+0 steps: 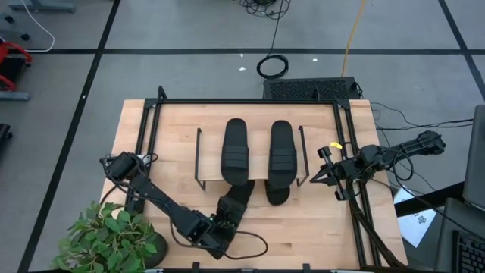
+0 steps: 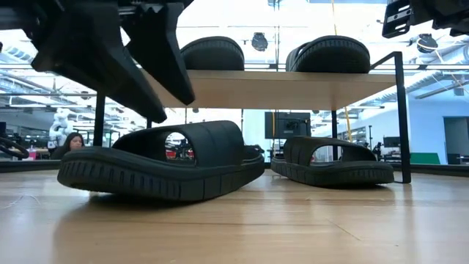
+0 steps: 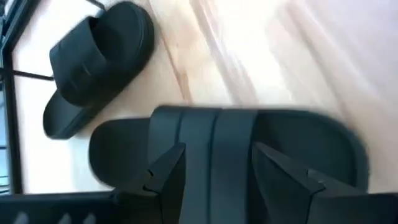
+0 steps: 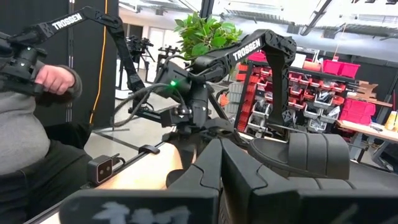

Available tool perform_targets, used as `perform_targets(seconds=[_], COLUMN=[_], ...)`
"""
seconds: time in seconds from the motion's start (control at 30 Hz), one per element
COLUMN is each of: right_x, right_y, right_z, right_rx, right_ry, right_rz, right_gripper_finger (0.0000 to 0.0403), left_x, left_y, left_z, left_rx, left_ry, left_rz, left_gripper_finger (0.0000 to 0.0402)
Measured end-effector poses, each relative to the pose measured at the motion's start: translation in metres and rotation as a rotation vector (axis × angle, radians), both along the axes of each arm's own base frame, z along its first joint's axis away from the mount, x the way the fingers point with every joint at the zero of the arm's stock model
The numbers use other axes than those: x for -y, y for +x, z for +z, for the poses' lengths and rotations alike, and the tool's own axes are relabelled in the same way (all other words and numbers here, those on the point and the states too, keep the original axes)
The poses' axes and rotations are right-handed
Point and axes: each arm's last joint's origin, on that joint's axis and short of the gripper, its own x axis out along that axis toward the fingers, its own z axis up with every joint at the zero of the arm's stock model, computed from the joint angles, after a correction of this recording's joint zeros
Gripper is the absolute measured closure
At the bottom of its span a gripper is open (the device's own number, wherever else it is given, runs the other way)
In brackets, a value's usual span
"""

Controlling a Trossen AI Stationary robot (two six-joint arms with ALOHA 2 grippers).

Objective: Pick and place slides into the shelf
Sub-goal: Put the black slide under the shelf

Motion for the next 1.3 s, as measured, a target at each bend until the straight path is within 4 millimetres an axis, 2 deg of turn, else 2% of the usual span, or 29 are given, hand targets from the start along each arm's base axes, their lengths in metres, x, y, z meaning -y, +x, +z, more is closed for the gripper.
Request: perform_targets(seconds=[0.13,0.27,0.37,0.43,0.6,0.87,1.03,1.3], right_x=[0.0,0.0,0.0,0.0,0.0,0.0,0.0,0.0], right_y=[0.0,0.0,0.0,0.0,0.0,0.0,0.0,0.0], right_z=[0.0,0.0,0.0,0.0,0.0,0.0,0.0,0.0], right_rx=[0.0,0.0,0.002,0.008,0.008,0.007,0.007,0.005], right_ry=[0.0,-0.002,-0.012,-0.012,-0.008,-0.007,-0.009,-0.004], right_rz=[0.0,0.0,-0.001,-0.001,-0.001,-0.001,-0.001,0.0], right_gripper_finger=[0.0403,0.0403,0.0403,0.0403,0.0403,0.0403,0.0403,0.0403], left_x=[0.0,0.008,0.015,0.019,0.022,0.029,0.028,0.019], left_y=[-0.01,-0.021,-0.023,-0.022,-0.016,-0.014,-0.012,-0.001], left_z=[0.012,0.033,0.045,0.046,0.029,0.003,0.002,-0.023], left_rx=[-0.128,-0.205,-0.227,-0.251,-0.302,-0.328,-0.272,-0.368], left_ry=[-0.003,-0.196,-0.363,-0.436,-0.441,-0.323,-0.24,-0.258], left_rz=[-0.023,-0.074,-0.16,-0.206,-0.259,-0.279,-0.273,-0.246], left_gripper_finger=[0.0218,0.0223,0.0251,0.0283,0.0388,0.0399,0.0401,0.0401])
